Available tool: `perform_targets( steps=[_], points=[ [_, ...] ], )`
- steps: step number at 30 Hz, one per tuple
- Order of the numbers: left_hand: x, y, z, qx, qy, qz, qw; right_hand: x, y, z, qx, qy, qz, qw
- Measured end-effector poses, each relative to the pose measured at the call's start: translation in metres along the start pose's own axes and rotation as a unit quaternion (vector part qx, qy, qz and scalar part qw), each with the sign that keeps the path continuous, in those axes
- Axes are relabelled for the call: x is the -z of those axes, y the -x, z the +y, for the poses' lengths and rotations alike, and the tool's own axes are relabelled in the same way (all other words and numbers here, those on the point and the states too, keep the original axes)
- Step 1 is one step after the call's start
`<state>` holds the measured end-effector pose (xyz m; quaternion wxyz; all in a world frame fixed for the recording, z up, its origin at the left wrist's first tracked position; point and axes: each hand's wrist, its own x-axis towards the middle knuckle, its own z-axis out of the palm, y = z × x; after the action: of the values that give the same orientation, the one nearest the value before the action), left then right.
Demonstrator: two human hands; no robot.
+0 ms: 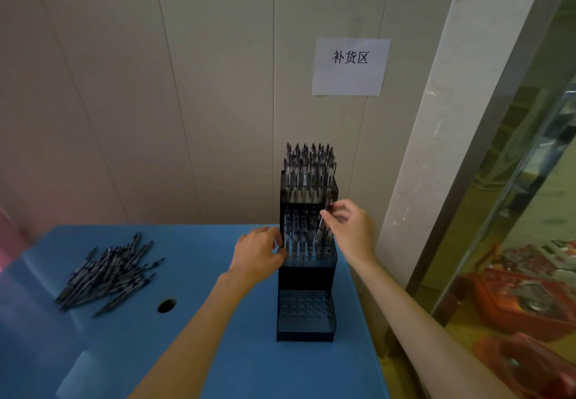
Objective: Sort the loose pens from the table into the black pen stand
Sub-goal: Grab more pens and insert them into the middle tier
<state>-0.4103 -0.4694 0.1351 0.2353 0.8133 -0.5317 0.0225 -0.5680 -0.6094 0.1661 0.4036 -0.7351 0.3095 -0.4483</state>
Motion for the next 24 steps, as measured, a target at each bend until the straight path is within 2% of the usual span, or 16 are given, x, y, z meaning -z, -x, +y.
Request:
perform_targets(
  steps=[12,20,24],
  points=[
    [0.004,-0.002,-0.003,-0.005,-0.009,0.040,0.999,-0.019,-0.001,0.025,0.025,0.072,-0.030,0.997],
    [0.000,-0.003,0.000,0.003,-0.004,0.023,1.000,-0.025,-0.003,0.035,0.052,0.168,-0.057,0.983],
    [-0.001,-0.002,0.000,0.008,0.000,0.017,1.000,-0.026,0.000,0.045,0.035,0.215,-0.104,0.970]
  ],
)
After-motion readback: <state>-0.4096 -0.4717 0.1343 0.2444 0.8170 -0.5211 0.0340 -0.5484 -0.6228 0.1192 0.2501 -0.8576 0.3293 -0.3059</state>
